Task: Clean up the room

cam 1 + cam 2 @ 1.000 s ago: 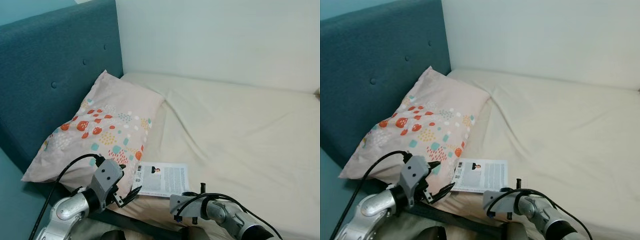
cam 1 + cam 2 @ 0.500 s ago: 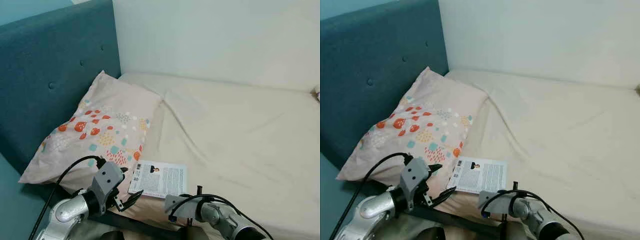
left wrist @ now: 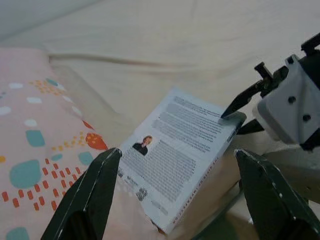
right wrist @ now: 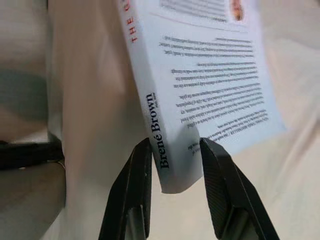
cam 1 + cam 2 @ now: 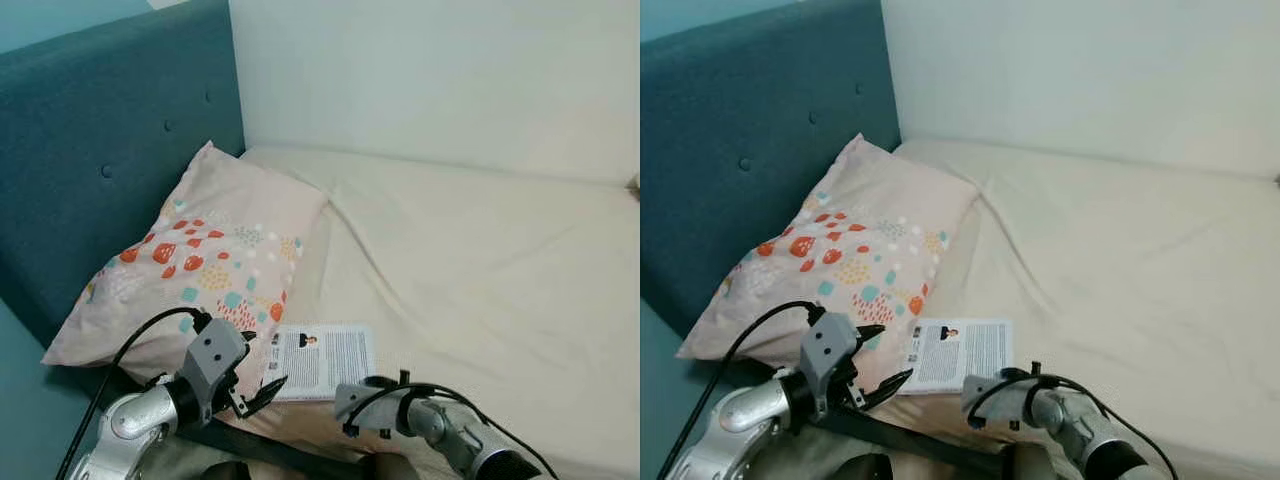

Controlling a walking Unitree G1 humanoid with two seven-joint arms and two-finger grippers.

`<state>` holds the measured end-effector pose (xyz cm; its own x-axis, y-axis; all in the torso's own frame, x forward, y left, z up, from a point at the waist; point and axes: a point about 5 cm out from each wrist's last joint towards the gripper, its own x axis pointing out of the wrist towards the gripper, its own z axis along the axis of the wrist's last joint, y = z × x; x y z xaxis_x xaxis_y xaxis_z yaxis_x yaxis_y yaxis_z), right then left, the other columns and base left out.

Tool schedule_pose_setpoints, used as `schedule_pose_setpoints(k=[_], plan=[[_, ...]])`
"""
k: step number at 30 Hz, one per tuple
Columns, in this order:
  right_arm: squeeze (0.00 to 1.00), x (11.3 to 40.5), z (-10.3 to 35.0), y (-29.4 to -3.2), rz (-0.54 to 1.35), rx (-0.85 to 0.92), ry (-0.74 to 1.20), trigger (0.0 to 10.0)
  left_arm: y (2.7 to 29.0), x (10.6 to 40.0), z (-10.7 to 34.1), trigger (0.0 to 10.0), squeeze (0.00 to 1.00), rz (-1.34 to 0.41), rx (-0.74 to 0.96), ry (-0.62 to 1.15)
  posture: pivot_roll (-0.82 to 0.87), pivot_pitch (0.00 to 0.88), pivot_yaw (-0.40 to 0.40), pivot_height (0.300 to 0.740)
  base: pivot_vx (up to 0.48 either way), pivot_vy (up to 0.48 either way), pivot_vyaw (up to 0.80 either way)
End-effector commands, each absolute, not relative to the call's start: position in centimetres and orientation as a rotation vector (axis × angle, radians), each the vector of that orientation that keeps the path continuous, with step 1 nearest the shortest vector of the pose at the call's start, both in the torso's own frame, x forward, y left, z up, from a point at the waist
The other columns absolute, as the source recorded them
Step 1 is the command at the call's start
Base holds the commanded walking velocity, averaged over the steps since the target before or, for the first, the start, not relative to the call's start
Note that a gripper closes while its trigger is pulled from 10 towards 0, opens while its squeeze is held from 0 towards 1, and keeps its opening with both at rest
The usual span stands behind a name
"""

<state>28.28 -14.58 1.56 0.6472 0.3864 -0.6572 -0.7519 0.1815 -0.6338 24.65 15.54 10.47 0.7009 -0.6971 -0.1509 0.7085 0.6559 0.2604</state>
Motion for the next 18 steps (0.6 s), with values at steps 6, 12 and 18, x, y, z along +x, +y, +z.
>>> schedule_pose_setpoints(k=[6, 12, 18], plan=[[0.00, 27.8, 3.5, -13.5, 0.893, -0.947, 0.421, 10.0, 16.2, 24.8, 10.6, 10.0, 0.00, -0.815, 0.337, 0.056, 0.01, 0.002, -0.036, 0.611, 0.000, 0.000, 0.00], [0.00, 26.7, 3.2, -12.9, 0.968, -0.929, 0.489, 10.0, 16.3, 25.0, 10.5, 10.0, 0.00, -0.837, 0.360, 0.069, 0.01, 0.000, -0.036, 0.611, 0.000, 0.000, 0.00], [0.00, 27.7, 4.8, -12.9, 0.843, -0.833, 0.428, 10.0, 16.6, 25.2, 10.4, 10.0, 0.00, -0.791, 0.366, 0.069, 0.02, 0.000, -0.039, 0.611, 0.000, 0.000, 0.00]])
